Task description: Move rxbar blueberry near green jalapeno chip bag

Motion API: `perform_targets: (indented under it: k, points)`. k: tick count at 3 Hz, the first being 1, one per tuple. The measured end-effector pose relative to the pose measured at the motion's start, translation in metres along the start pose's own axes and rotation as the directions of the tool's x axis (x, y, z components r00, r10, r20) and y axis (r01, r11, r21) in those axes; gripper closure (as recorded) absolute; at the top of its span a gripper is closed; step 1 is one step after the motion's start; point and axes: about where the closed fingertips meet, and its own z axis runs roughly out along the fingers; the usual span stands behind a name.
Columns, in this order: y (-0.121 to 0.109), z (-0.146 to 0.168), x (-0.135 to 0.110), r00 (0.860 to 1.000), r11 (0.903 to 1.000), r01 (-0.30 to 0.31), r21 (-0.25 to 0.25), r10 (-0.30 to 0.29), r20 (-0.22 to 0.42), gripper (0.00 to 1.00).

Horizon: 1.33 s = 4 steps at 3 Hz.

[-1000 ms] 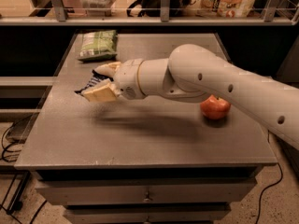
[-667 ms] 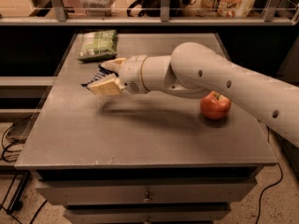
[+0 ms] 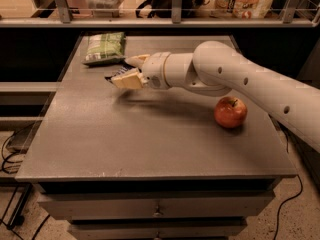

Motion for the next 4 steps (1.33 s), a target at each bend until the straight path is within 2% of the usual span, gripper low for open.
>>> perform_targets:
  k: [1,2,3,4]
  points:
    - [-0.03,0.004,0.007,1.0,0.9996,-0.021,0.021,0.022,-0.019,0.83]
    - [-0.059,0.01,0.014,0.998,0.9981,-0.043,0.043,0.045,-0.038,0.6]
    - [-0.082,0.019,0.019,0.996,0.9964,-0.063,0.057,0.066,-0.056,0.36]
    - [-0.095,0.029,0.023,0.994,0.9953,-0.076,0.059,0.081,-0.071,0.13]
